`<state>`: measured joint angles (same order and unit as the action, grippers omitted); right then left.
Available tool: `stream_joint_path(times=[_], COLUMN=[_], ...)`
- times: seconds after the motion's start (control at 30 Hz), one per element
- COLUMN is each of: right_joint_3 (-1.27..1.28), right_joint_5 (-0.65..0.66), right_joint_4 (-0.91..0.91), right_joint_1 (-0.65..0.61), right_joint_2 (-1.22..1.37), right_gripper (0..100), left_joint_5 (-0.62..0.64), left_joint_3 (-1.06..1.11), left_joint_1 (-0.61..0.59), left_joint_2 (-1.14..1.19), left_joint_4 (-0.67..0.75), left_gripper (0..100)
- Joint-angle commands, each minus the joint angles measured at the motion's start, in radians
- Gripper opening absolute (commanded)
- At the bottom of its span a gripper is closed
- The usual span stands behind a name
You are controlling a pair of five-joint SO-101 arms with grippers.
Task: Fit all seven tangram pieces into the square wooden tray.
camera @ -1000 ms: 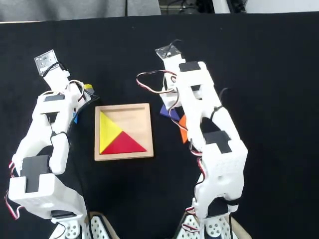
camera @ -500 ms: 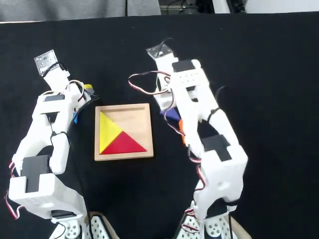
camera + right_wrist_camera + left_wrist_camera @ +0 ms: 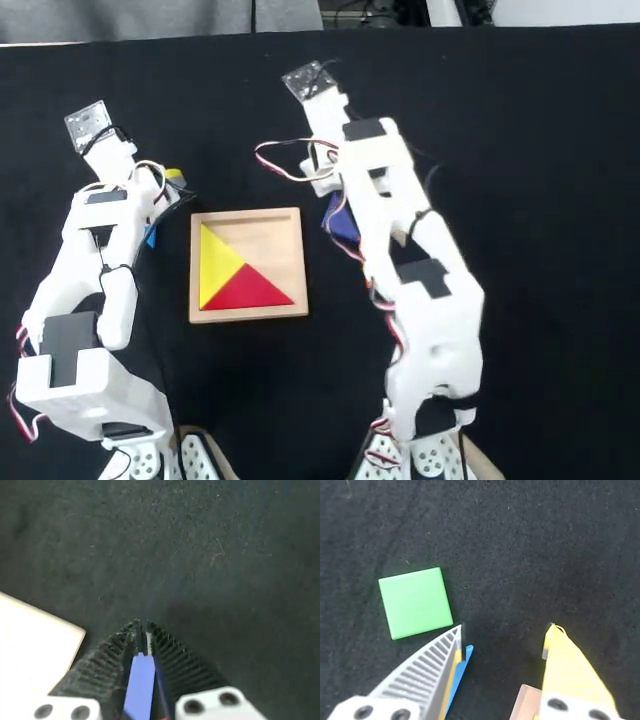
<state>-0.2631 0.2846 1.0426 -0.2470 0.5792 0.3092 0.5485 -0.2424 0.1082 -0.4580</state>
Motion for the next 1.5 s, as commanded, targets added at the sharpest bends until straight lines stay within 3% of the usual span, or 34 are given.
stream_joint_path(times=[0.0, 0.4, 0.6, 1.03, 1.27, 1.47], right_joint_3=[-0.150, -0.432, -0.483, -0.504, -0.364, 0.016], right_joint_5=[0.011, 0.015, 0.192, 0.402, 0.423, 0.423], right_joint_4=[0.015, 0.236, 0.354, 0.698, 0.677, 0.526], right_joint_1=[0.012, 0.055, 0.091, 0.232, 0.250, 0.176], right_joint_2=[0.053, 0.255, 0.334, 0.341, 0.213, -0.074], right_gripper=[1.1, 1.1, 1.1, 1.1, 1.1, 1.1], left_joint_5=[0.009, 0.009, 0.009, 0.009, 0.009, 0.009], left_joint_3=[-0.028, -0.028, -0.030, -0.030, -0.030, -0.030], left_joint_1=[-0.013, -0.012, -0.012, -0.010, -0.010, -0.007], left_joint_2=[-0.006, -0.005, -0.005, -0.005, -0.005, -0.006], left_joint_4=[0.009, 0.014, 0.014, 0.014, 0.014, 0.014], left_gripper=[26, 26, 26, 26, 26, 26])
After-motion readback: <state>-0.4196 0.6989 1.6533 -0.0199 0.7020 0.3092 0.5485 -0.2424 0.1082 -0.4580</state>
